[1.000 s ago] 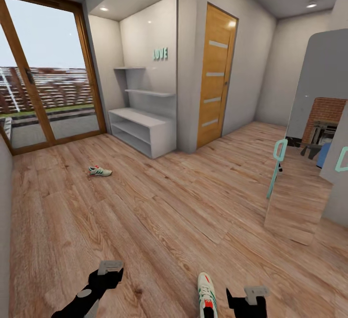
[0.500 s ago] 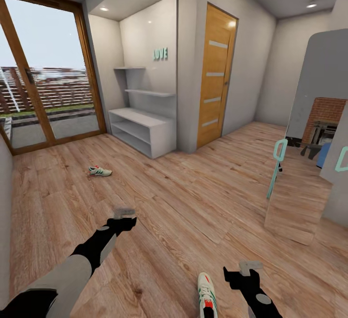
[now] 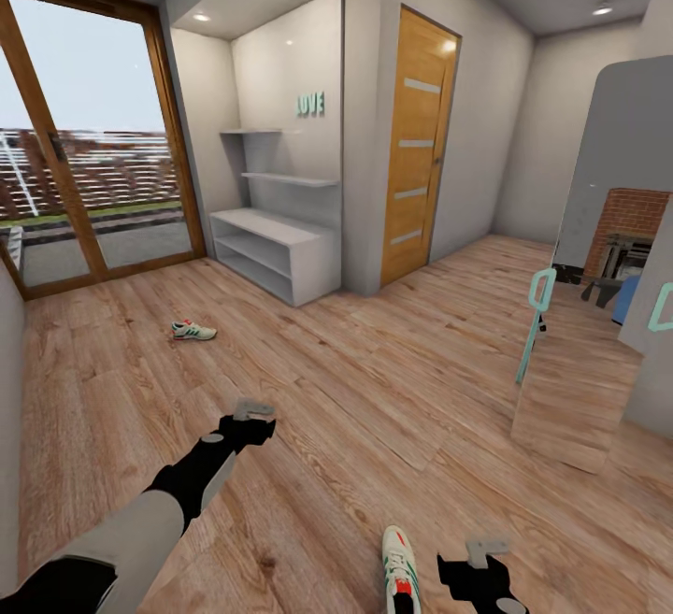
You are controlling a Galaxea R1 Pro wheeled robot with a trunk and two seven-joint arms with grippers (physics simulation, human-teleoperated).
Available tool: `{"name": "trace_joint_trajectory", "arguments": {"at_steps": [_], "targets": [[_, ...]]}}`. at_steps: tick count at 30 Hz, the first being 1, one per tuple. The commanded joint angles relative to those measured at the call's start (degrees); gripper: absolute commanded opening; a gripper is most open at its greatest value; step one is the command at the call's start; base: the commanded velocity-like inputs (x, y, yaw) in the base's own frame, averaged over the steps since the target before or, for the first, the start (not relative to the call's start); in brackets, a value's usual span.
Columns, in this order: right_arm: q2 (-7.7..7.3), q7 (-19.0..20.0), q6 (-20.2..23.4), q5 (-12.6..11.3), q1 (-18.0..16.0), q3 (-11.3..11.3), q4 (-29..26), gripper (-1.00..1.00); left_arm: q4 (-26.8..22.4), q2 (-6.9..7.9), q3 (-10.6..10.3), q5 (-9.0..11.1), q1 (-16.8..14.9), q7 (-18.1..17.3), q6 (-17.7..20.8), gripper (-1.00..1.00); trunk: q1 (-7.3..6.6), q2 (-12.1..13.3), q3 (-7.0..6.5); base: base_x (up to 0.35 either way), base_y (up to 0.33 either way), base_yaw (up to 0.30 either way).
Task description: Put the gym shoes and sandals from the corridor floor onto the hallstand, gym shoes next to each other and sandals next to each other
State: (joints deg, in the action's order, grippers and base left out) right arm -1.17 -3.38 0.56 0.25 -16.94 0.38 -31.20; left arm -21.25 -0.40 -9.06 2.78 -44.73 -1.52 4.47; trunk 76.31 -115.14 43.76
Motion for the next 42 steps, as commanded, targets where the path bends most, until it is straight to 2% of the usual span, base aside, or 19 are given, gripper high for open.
{"name": "trace_joint_trajectory", "arguments": {"at_steps": [1, 4, 11, 21, 25, 42], "targets": [[0.00, -0.15, 0.06, 0.02, -0.02, 0.05, 0.06, 1.00, -0.50, 0.07, -0.22, 0.34, 0.03, -0.10, 0.41, 1.00, -0.01, -0.02, 0.05, 0.000, 0.000, 0.000], [-0.01, -0.21, -0.01, 0.02, -0.02, 0.02, 0.40, 1.00, -2.69, 0.38, 0.01, 0.67, 0.14, -1.91, 0.85, 1.00, 0.43, -0.83, 0.41, 0.000, 0.000, 0.000], [-0.02, -0.23, -0.03, 0.02, -0.02, -0.08, 0.56, 1.00, -3.33, 0.62, 0.40, 1.79, 0.17, -3.71, 1.03, 1.00, 1.97, -3.63, 1.67, 0.000, 0.000, 0.000], [0.02, -0.24, 0.01, -0.05, -0.02, -0.02, 0.69, 1.00, -3.43, 0.81, 0.96, 2.99, -0.01, -4.04, 1.11, 1.00, 4.16, -7.64, 3.76, 0.000, 0.000, 0.000], [0.03, -0.30, 0.01, -0.07, -0.02, -0.03, 0.65, 1.00, -3.44, 0.79, 1.75, 3.09, -0.15, -4.20, 1.21, 1.00, 5.04, -9.25, 4.80, 0.000, 0.000, 0.000], [0.03, -0.23, 0.01, -0.07, -0.02, -0.03, 0.61, 1.00, -2.76, 0.77, 2.01, 3.03, 0.16, -4.36, 1.16, 1.00, 8.78, -16.07, 9.40, 0.000, 0.000, 0.000]]}}
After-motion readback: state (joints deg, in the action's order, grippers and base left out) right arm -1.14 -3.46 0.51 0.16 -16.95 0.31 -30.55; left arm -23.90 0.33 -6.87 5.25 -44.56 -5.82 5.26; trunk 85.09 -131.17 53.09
